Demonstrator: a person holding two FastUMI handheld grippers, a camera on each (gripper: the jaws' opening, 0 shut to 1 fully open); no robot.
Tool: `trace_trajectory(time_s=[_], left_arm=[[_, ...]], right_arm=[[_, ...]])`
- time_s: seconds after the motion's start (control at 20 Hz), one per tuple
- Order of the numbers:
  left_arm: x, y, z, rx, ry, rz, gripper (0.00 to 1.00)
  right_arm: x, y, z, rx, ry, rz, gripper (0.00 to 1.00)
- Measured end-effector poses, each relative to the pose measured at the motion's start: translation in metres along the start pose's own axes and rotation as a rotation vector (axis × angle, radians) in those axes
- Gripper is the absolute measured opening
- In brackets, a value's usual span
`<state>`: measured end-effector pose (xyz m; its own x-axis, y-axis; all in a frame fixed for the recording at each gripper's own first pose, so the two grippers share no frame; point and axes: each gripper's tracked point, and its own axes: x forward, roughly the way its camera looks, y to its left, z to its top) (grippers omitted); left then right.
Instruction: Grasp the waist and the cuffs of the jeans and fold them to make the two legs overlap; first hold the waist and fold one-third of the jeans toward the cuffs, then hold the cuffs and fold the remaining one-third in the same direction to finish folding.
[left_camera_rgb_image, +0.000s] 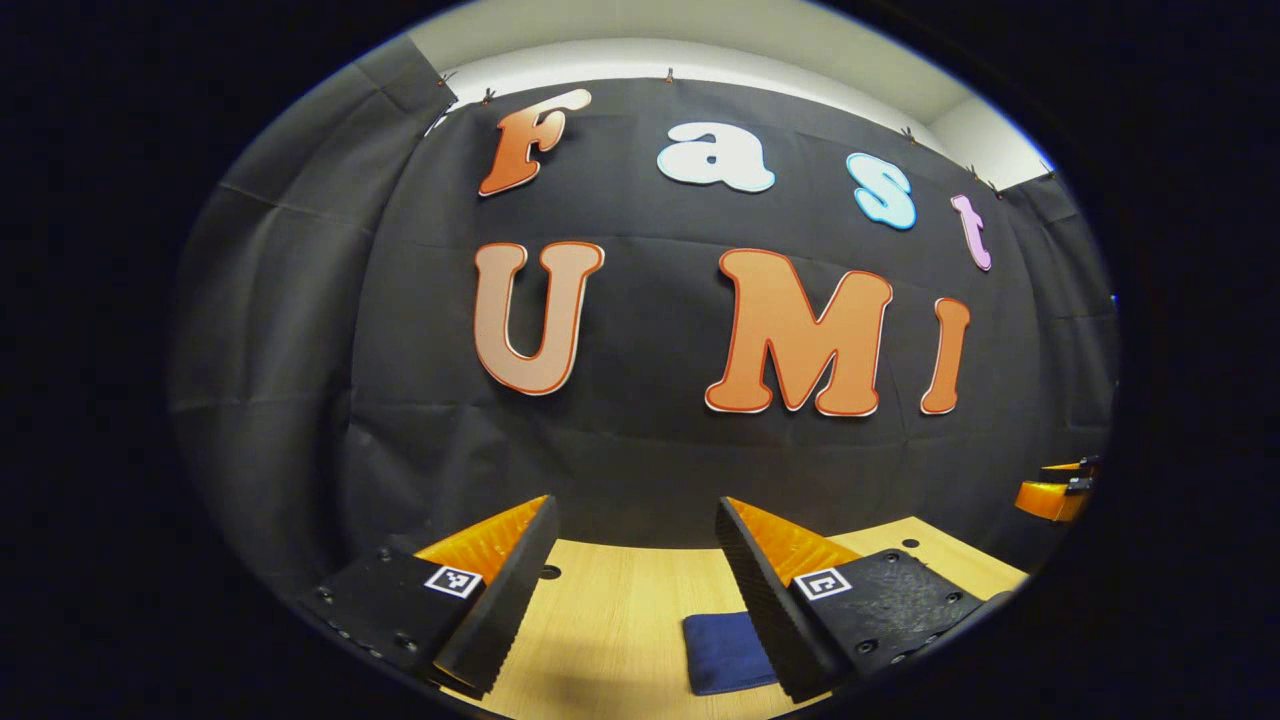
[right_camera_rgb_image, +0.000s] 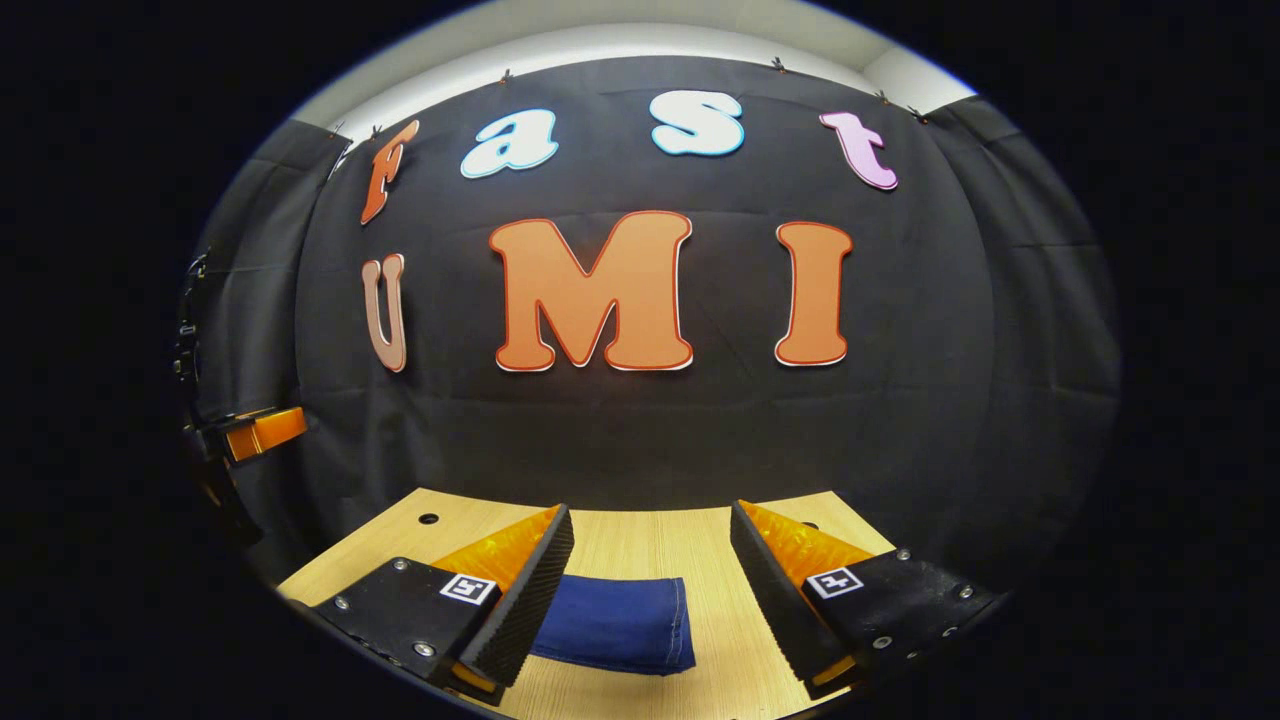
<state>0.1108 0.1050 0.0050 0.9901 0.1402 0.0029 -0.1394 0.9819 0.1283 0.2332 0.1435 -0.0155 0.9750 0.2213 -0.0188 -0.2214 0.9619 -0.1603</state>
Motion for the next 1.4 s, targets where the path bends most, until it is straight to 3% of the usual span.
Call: trace_trajectory(time_s=[0.6,0.75,1.15,1.4], left_arm=[[0.01,0.002,0.005,0.011,-0.015,-0.025,0.97],[0.009,0.008,0.009,0.014,-0.029,0.033,0.98],[0.007,-0.029,0.012,0.001,-0.027,-0.009,0.97],[-0.012,-0.034,0.02,0.047,-0.045,0.013,0.97]], right_arm=[[-0.001,-0.003,-0.009,0.022,0.02,-0.012,1.0],[-0.001,-0.012,-0.009,0.017,0.03,-0.013,0.97],[-0.021,-0.043,0.016,0.016,-0.019,-0.026,1.0],[-0.023,-0.054,0.012,0.059,-0.023,-0.017,0.97]])
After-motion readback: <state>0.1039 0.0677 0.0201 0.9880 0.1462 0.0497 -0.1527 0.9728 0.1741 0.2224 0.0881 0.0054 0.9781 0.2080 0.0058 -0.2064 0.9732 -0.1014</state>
